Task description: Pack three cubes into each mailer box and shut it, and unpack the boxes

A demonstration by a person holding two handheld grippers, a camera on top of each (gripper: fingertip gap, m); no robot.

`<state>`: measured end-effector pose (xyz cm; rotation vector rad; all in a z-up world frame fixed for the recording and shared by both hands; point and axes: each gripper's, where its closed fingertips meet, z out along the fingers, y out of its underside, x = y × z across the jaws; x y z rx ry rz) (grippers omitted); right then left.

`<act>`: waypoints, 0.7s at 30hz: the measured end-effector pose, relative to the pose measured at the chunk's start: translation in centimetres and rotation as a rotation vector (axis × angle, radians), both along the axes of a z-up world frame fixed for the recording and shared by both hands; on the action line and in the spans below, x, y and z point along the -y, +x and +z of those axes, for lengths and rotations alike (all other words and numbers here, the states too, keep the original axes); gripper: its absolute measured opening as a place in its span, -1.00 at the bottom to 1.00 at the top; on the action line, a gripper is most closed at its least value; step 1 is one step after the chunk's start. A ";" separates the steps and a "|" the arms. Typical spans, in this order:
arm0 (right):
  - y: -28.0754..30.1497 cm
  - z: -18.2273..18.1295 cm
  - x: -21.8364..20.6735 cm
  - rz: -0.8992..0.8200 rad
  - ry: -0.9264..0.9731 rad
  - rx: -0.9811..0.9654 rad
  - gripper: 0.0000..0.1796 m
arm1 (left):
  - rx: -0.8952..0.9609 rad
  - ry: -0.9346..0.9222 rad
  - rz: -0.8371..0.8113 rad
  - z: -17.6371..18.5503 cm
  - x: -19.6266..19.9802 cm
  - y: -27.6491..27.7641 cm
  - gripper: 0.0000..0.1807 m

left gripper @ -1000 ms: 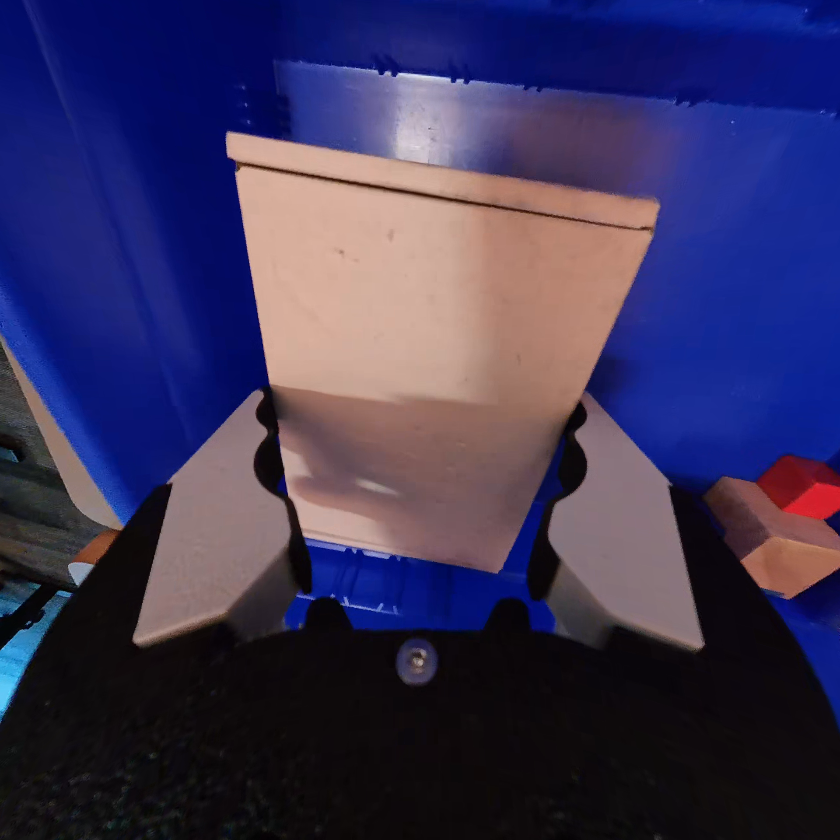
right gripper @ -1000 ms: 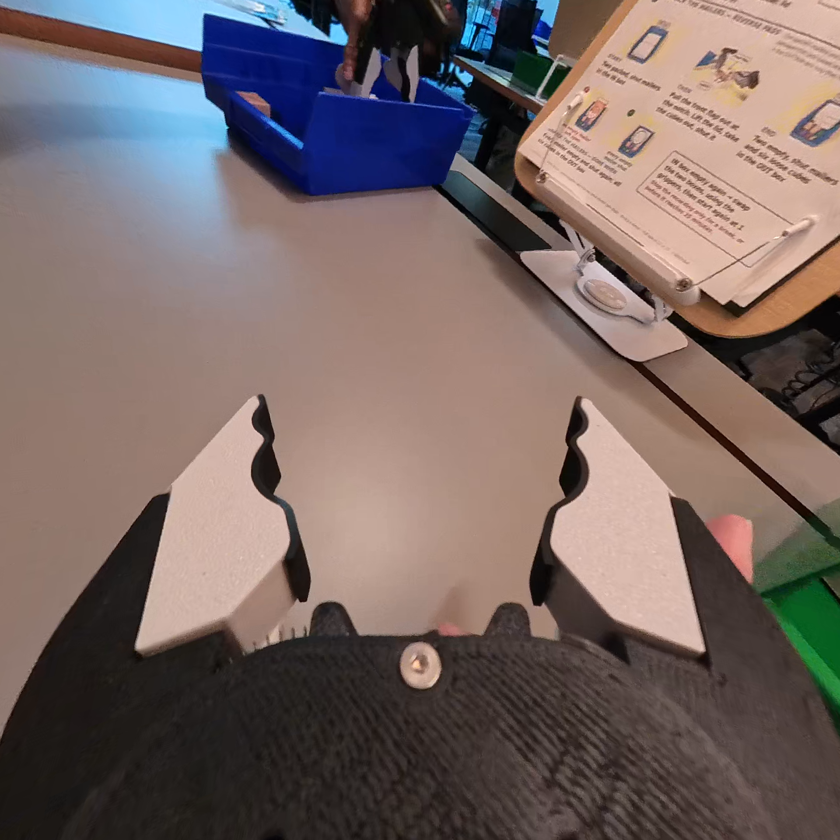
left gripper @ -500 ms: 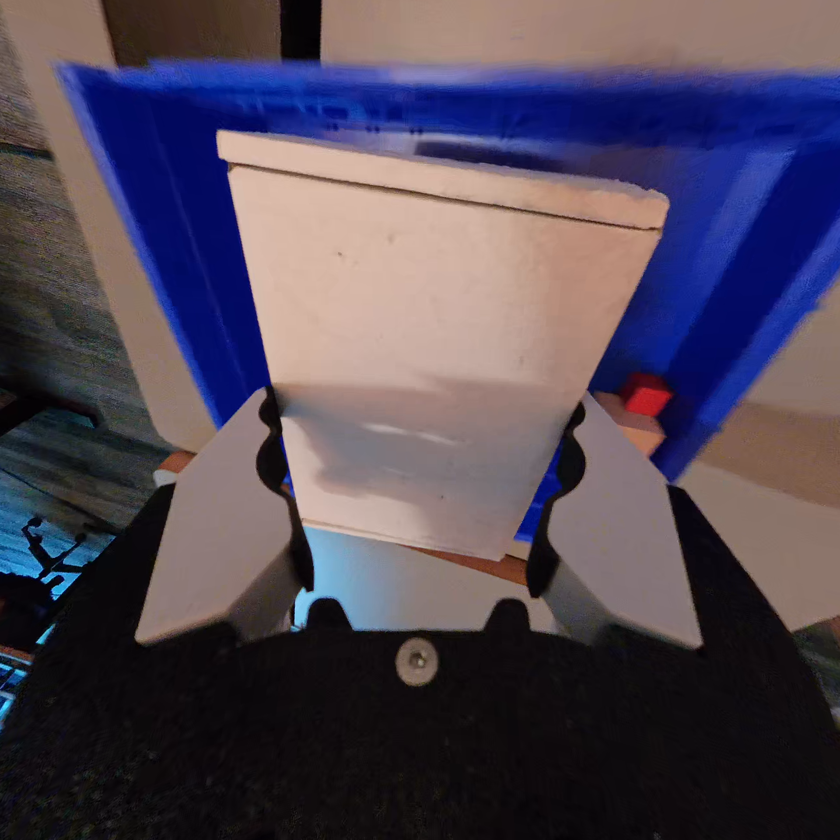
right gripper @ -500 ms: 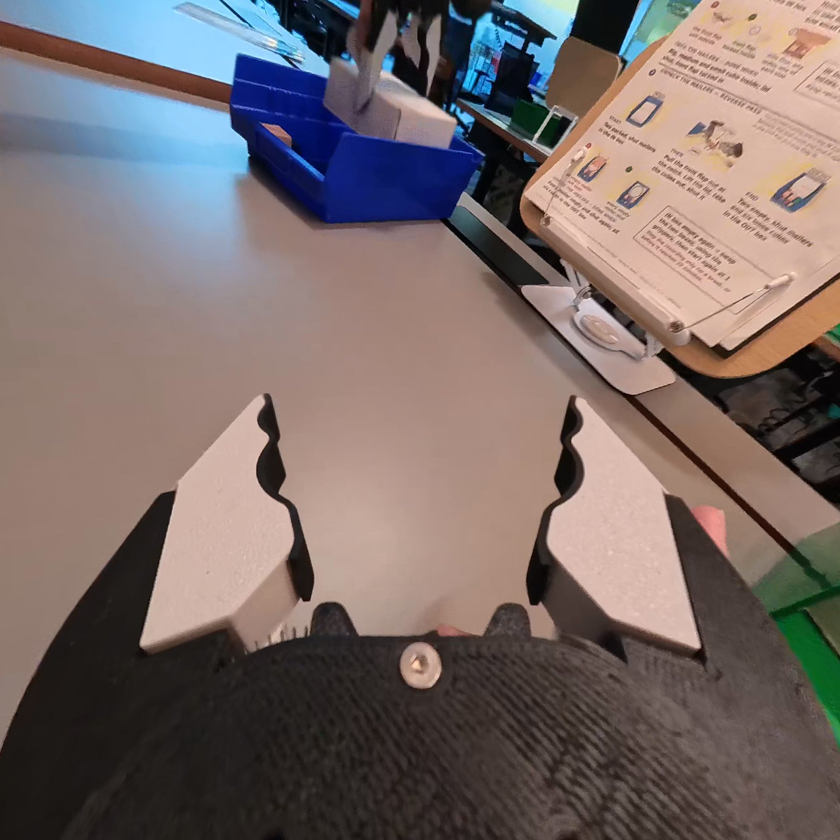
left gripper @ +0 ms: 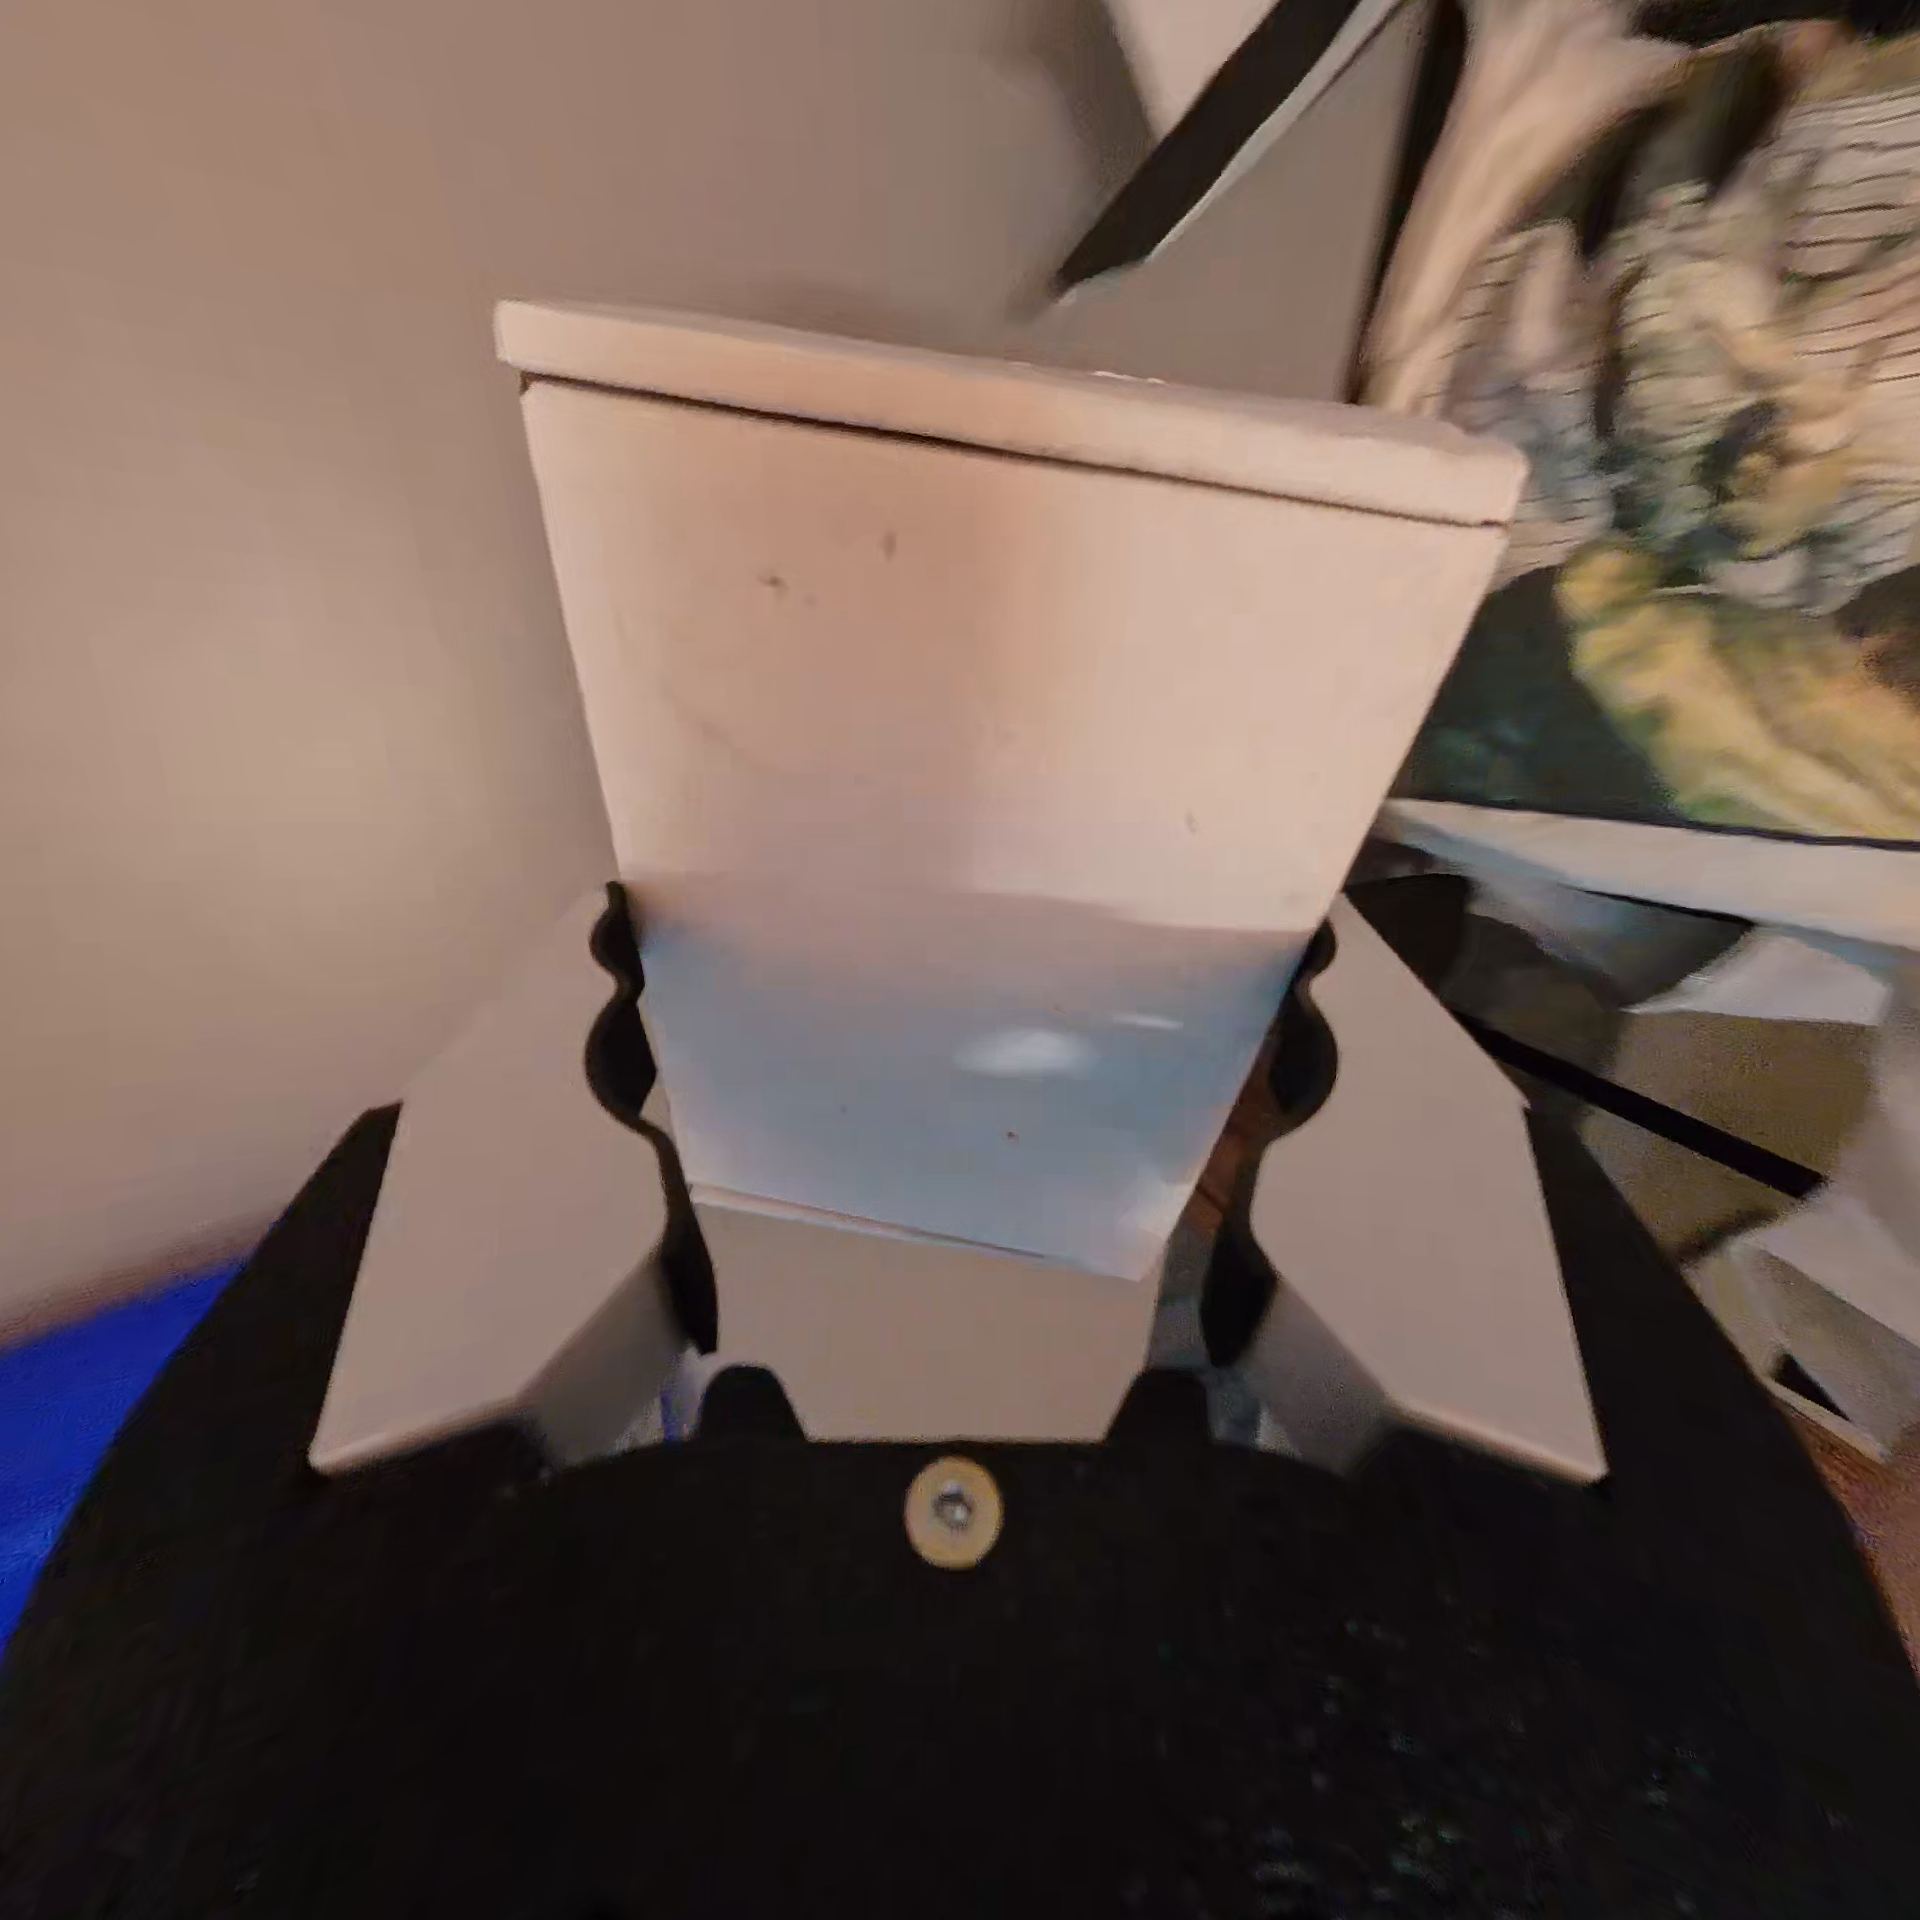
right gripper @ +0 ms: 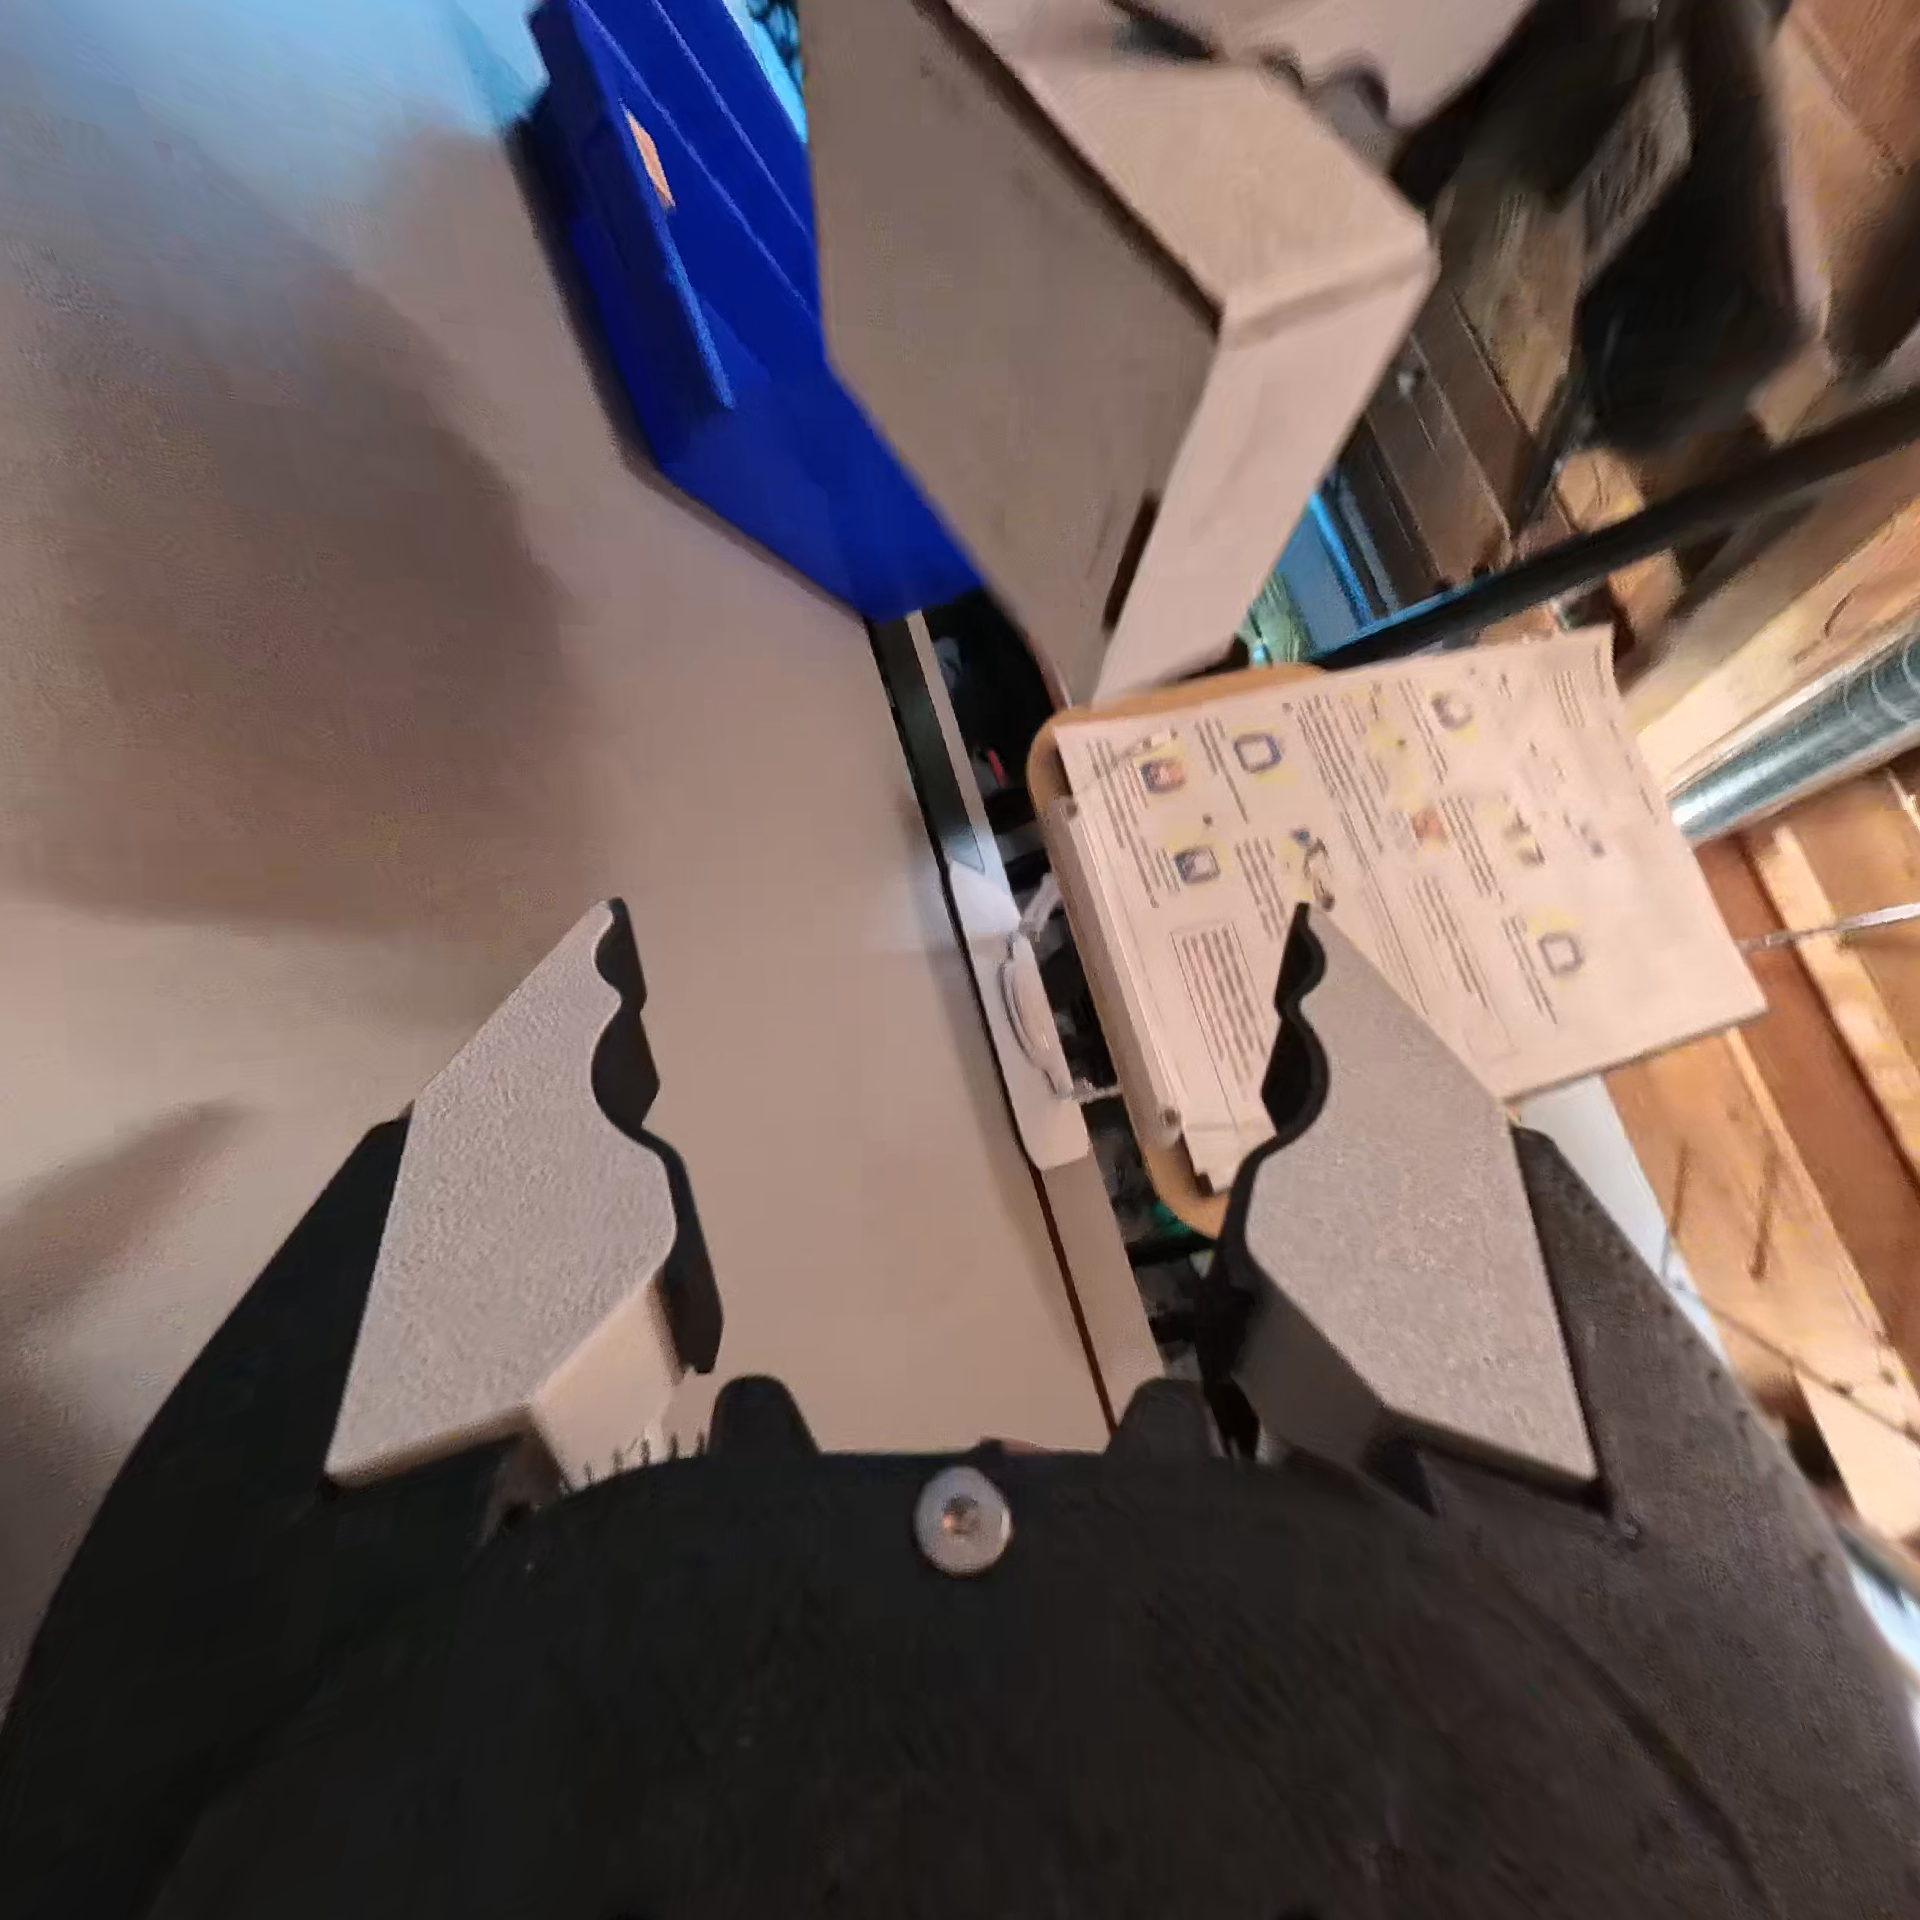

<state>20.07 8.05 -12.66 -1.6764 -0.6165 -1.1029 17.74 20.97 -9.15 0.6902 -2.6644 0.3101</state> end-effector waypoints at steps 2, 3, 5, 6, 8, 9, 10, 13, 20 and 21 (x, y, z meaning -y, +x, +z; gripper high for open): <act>-1.5 -0.2 -1.1 0.066 -0.014 -0.006 0.34 | -0.128 -0.050 -0.057 -2.8 3.9 -2.1 0.34; -2.1 -0.2 -1.4 0.090 -0.002 -0.021 0.34 | -0.179 -0.054 -0.090 -4.3 5.4 -3.0 0.34; -2.9 -0.7 -1.2 0.127 -0.017 -0.072 0.37 | -0.245 -0.031 -0.156 -7.3 7.3 -4.3 0.34; -3.4 -0.9 -0.9 0.147 -0.018 -0.095 0.38 | -0.267 -0.013 -0.182 -8.6 8.0 -4.7 0.34; -4.5 -2.1 0.5 0.178 -0.071 -0.165 0.37 | -0.319 0.024 -0.212 -10.6 8.8 -5.5 0.34; -4.9 -2.5 1.3 0.186 -0.085 -0.194 0.38 | -0.357 0.034 -0.212 -11.1 9.1 -5.8 0.34; -5.3 -2.9 2.1 0.197 -0.093 -0.224 0.39 | -0.396 0.044 -0.208 -11.4 9.3 -6.0 0.34; -6.4 -3.5 3.8 0.232 -0.108 -0.352 0.40 | -0.499 0.013 -0.183 -11.0 10.1 -5.7 0.34; -4.5 -3.6 2.1 0.245 -0.052 -0.536 0.24 | -0.585 -0.123 -0.122 -11.3 11.4 -3.4 0.34; -4.2 -3.9 1.6 0.256 -0.061 -0.578 0.19 | -0.577 -0.139 -0.119 -11.3 11.6 -3.1 0.34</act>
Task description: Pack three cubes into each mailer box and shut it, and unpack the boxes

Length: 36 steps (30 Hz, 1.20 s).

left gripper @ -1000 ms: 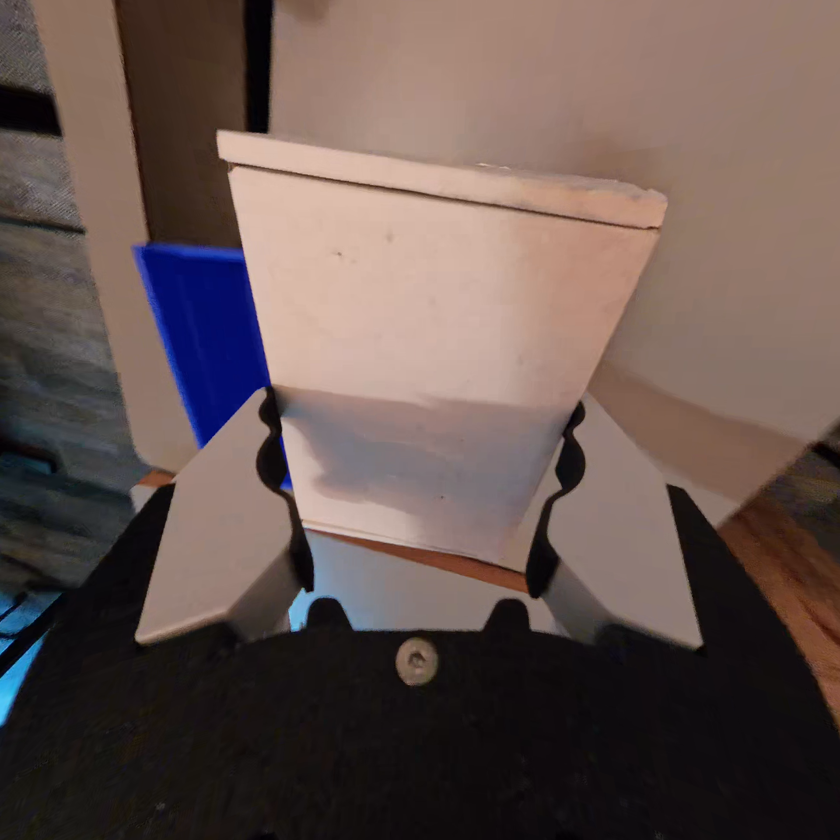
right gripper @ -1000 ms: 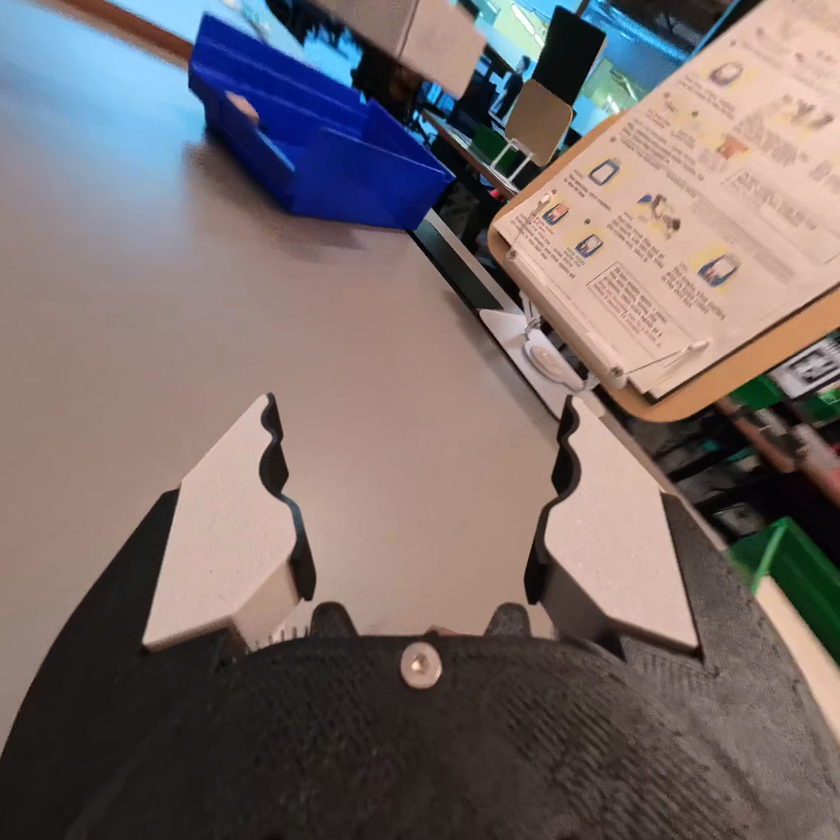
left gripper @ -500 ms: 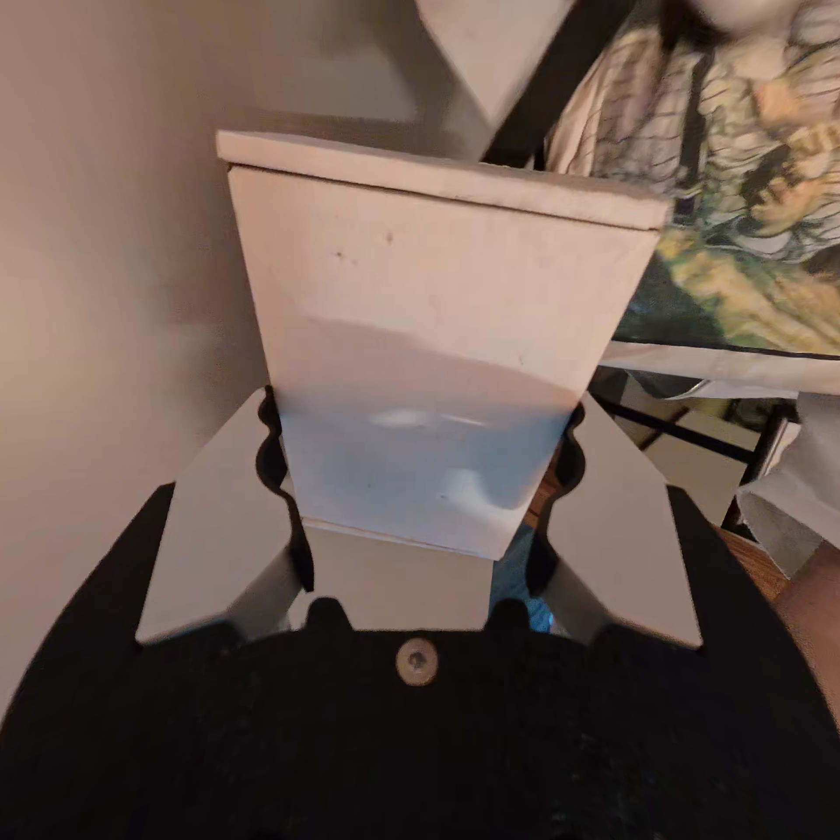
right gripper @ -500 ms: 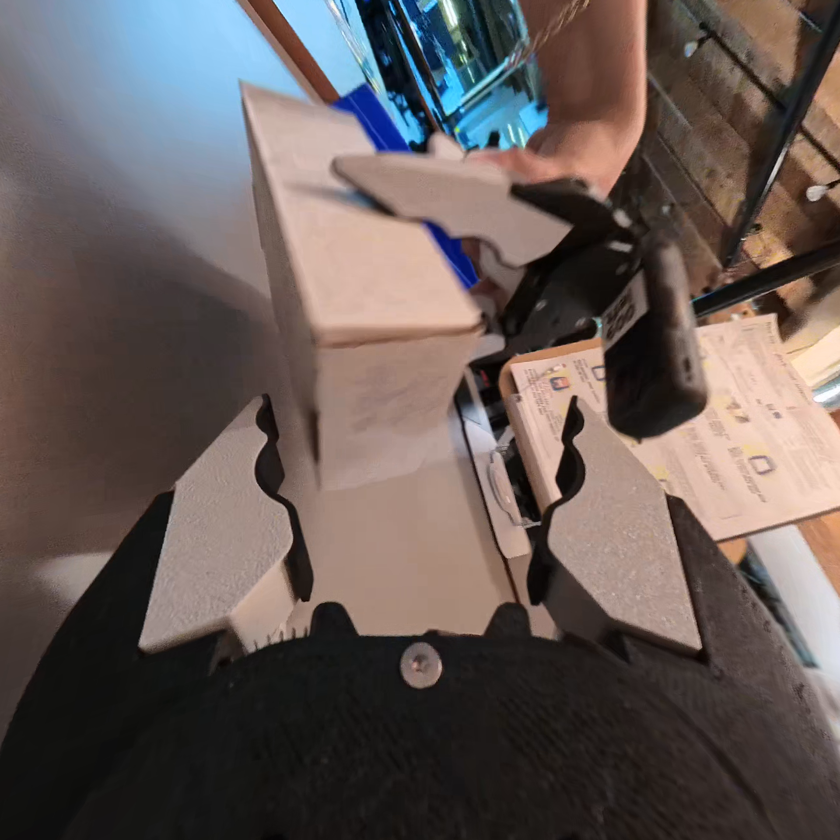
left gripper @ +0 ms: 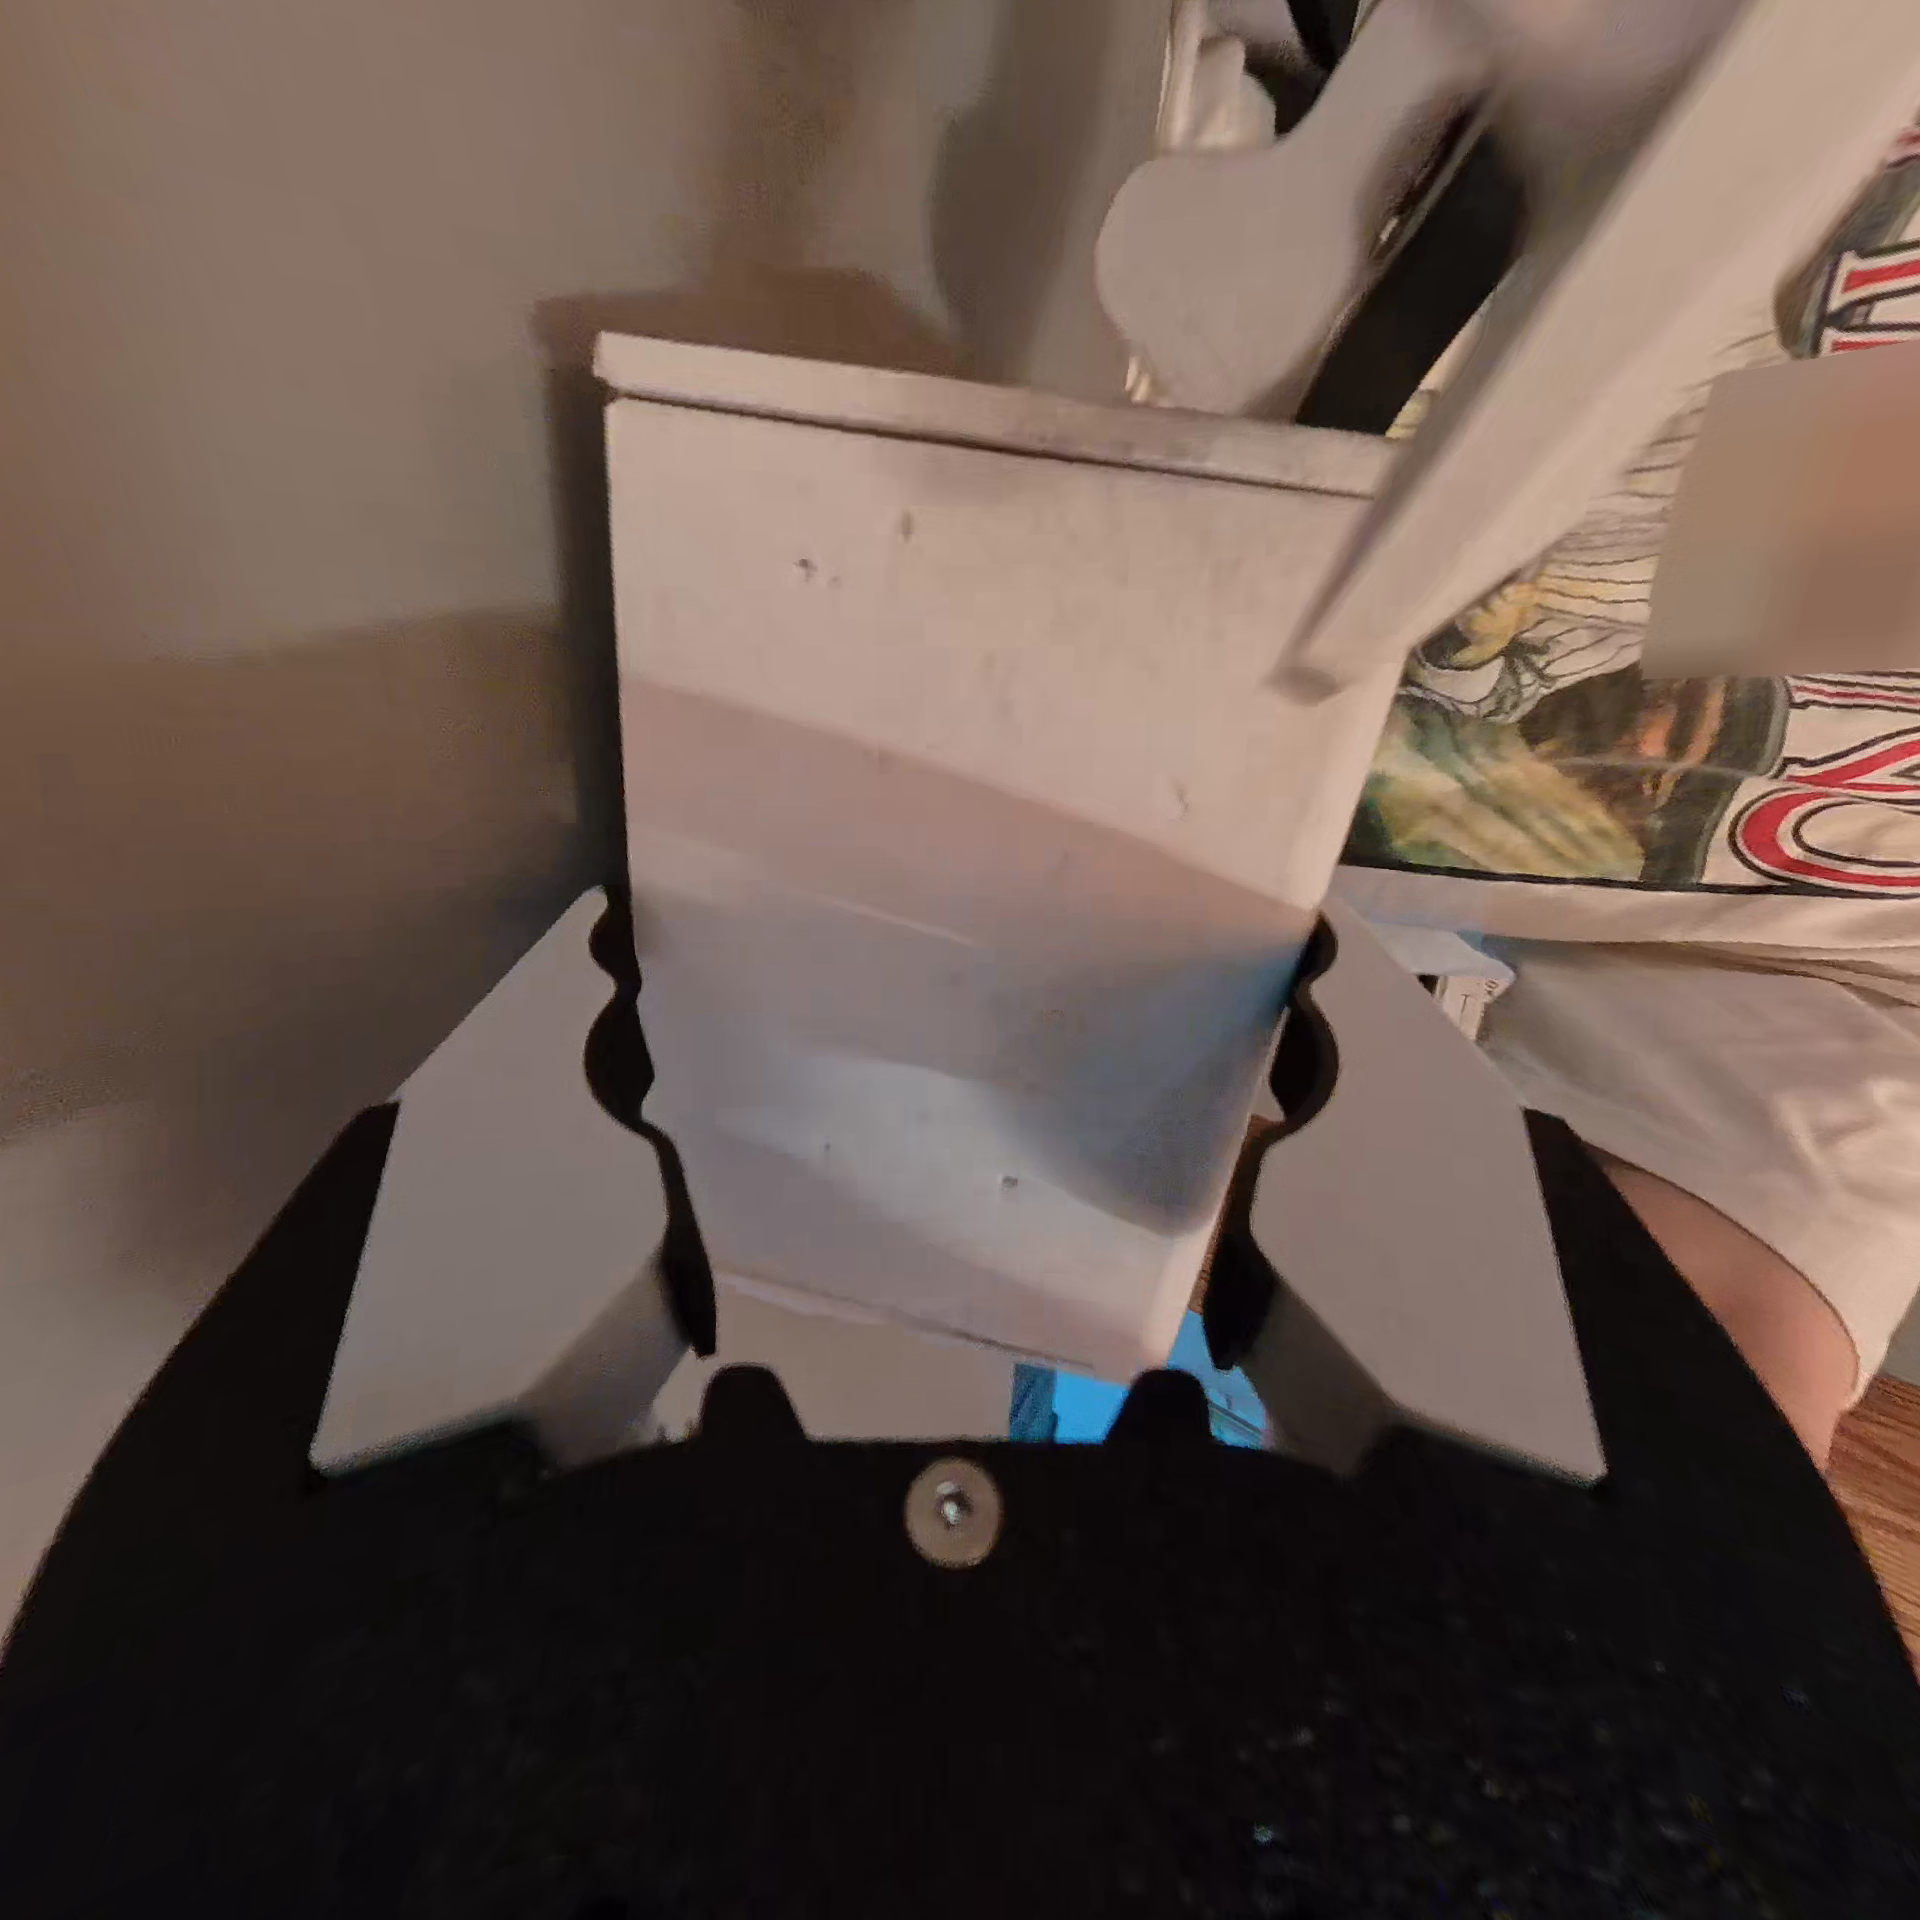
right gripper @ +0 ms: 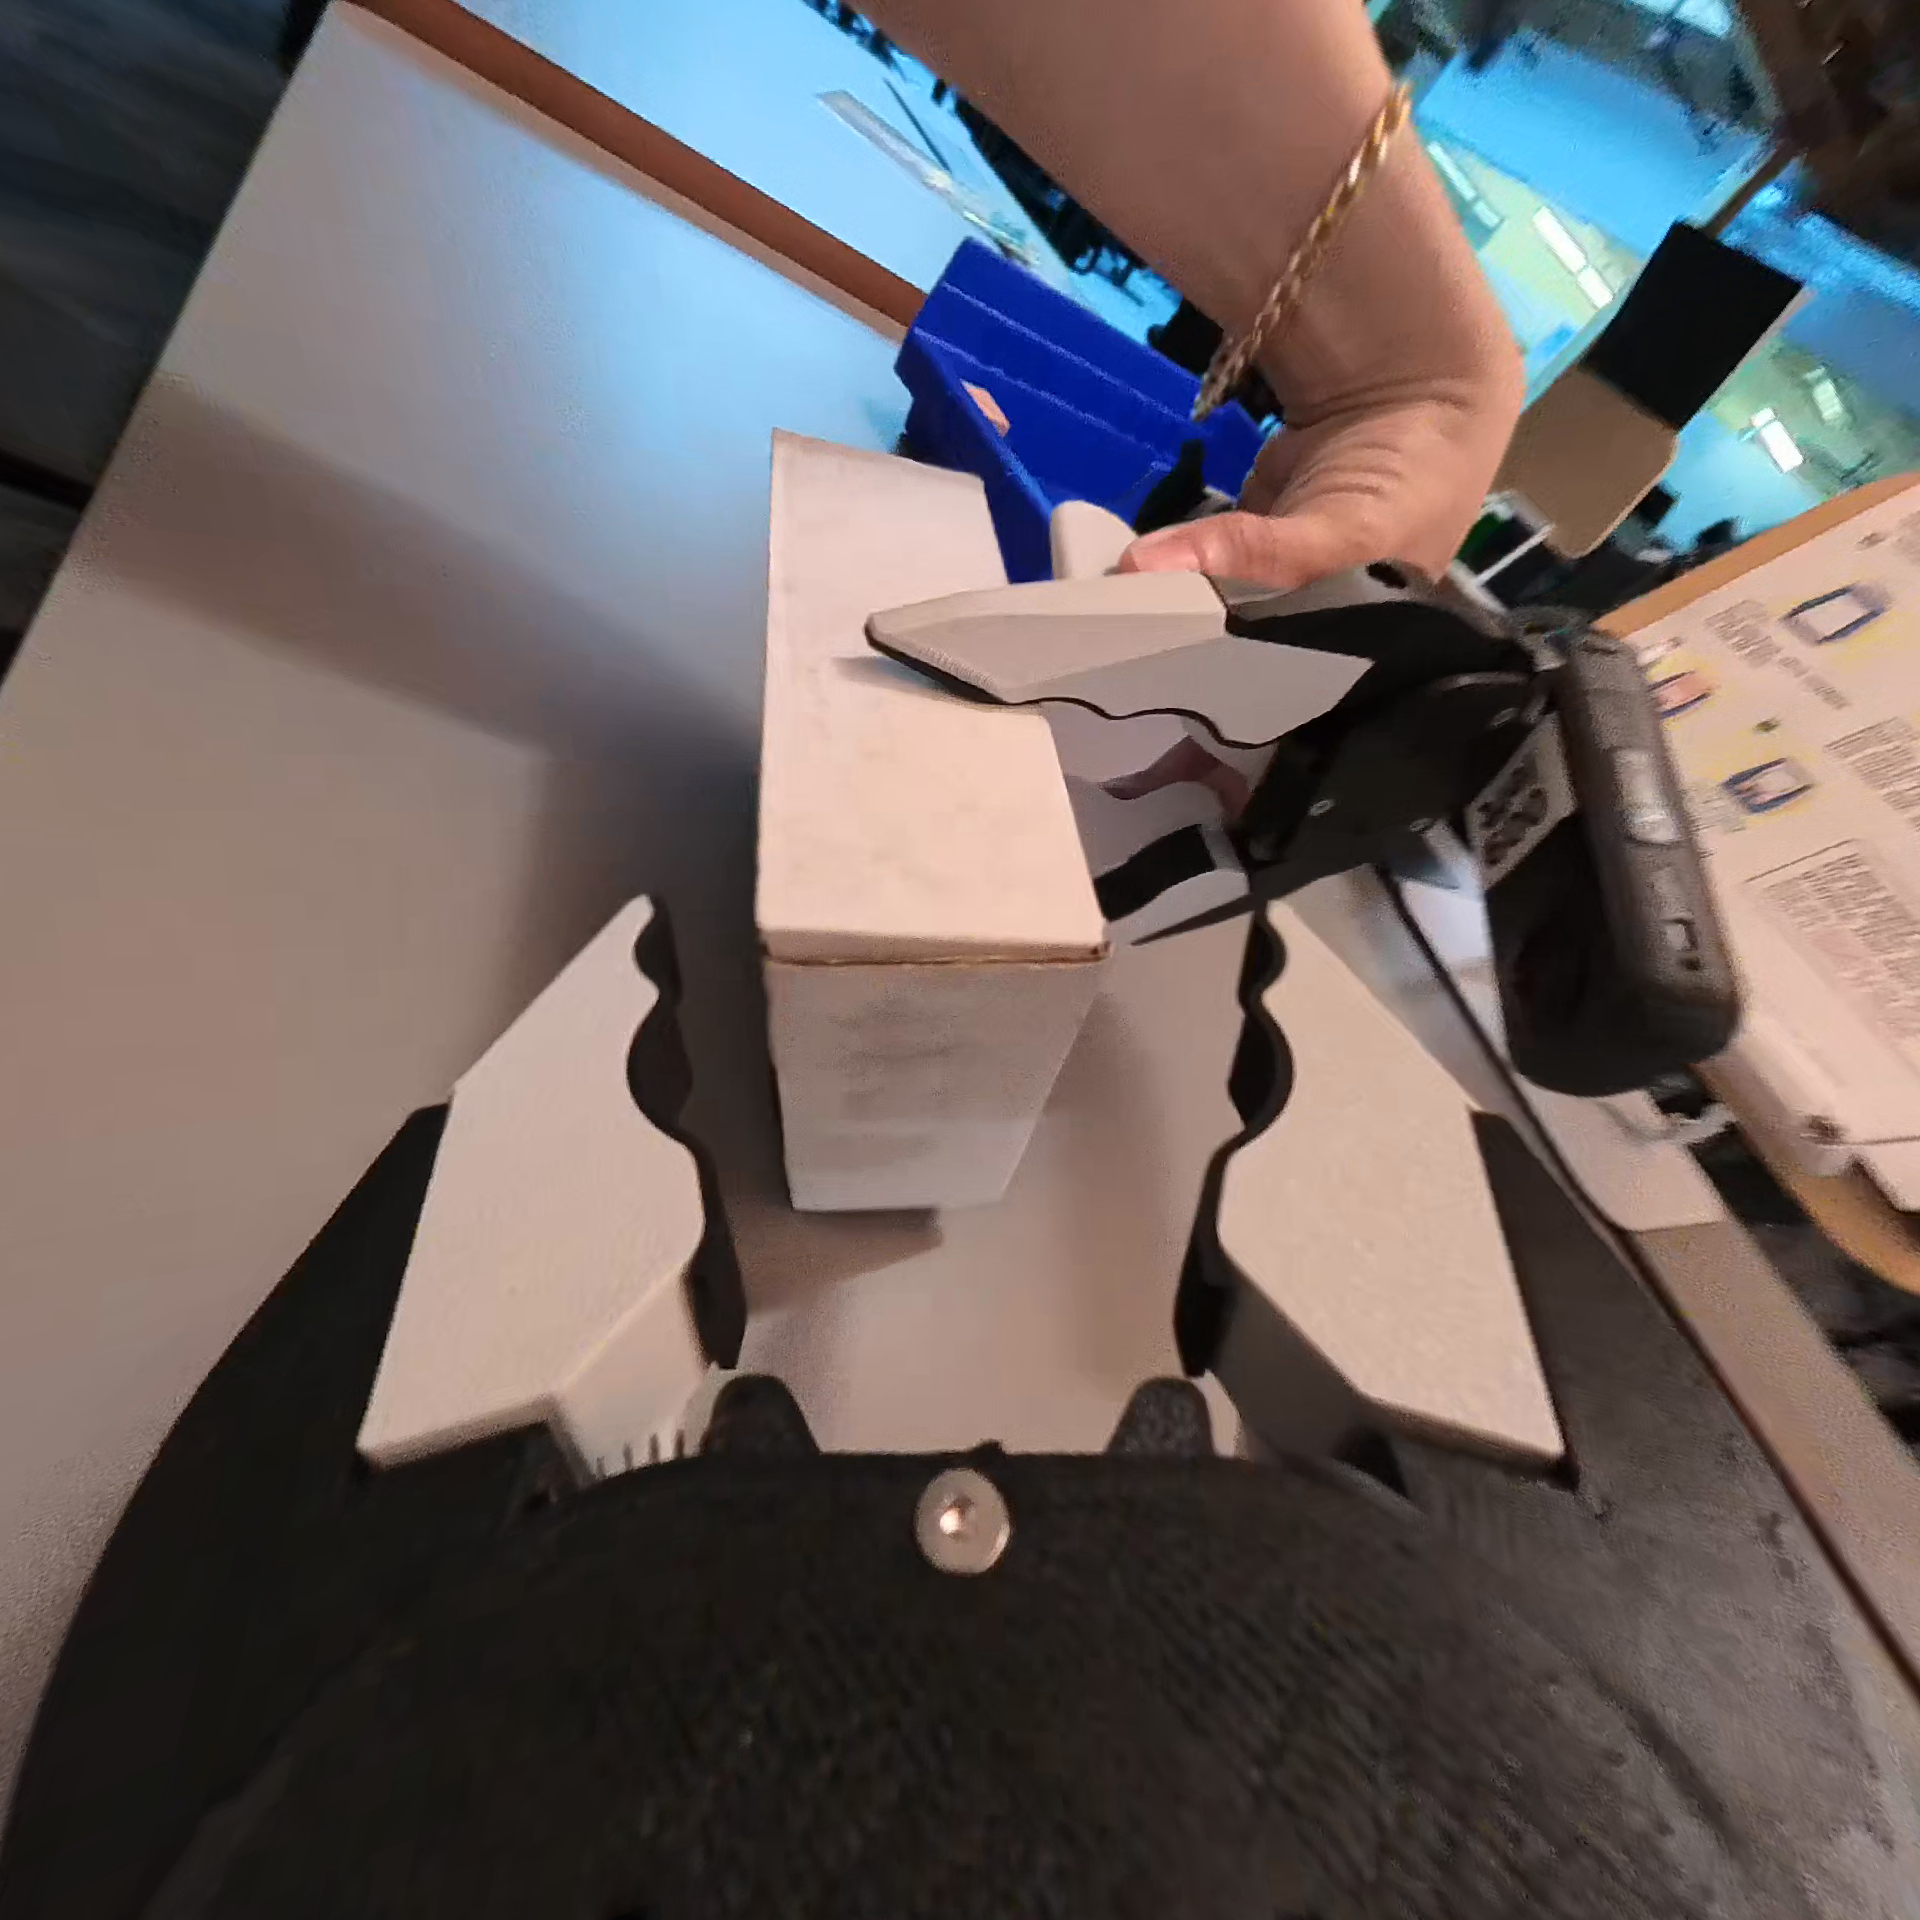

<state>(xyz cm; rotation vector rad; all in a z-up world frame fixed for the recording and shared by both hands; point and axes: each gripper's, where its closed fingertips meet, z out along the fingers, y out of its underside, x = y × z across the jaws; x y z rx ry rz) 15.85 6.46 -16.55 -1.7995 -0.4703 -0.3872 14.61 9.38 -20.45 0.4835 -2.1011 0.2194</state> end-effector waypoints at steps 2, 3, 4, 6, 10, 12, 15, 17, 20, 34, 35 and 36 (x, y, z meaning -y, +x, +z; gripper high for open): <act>0.2 -0.8 -0.7 0.038 -0.035 -0.046 -0.14 | 0.057 -0.017 0.008 0.0 0.1 0.9 0.34; 0.0 -1.2 -0.8 0.070 -0.053 -0.057 -0.27 | 0.094 -0.009 0.007 0.1 -0.2 1.3 0.34; 0.4 -1.2 -1.0 0.055 -0.045 -0.051 -0.28 | 0.139 -0.004 0.018 0.3 -0.3 1.9 0.31; 0.9 -1.3 -1.0 0.038 -0.040 -0.041 -0.29 | 0.226 -0.026 0.046 1.5 -0.5 2.9 0.13; 1.8 -1.4 -0.6 0.039 -0.082 -0.120 -0.30 | 0.359 -0.174 0.171 6.1 0.2 3.8 -0.18; 2.4 -1.4 -0.7 0.035 -0.090 -0.142 -0.30 | 0.578 -0.174 0.208 6.8 -0.2 5.3 -0.17; 3.0 -1.3 -1.3 0.031 -0.078 -0.182 -0.30 | 0.974 -0.207 0.277 8.2 0.2 7.3 -0.23; 3.6 -1.2 -1.8 0.027 -0.055 -0.218 -0.30 | 1.244 -0.233 0.297 9.4 0.7 7.3 -0.24; 4.6 -1.0 -2.2 0.015 0.016 -0.280 -0.30 | 1.551 -0.193 0.343 10.4 0.8 6.1 -0.36; 8.0 -1.4 -1.5 -0.030 0.042 -0.377 -0.30 | 2.060 0.006 0.346 8.7 0.1 4.7 -0.94; 8.0 -1.4 -1.6 -0.015 0.038 -0.380 -0.30 | 2.080 0.029 0.317 8.4 0.1 5.0 -0.92; 8.1 -1.5 -1.7 -0.010 0.033 -0.391 -0.30 | 2.089 0.060 0.282 7.9 0.1 5.3 -0.84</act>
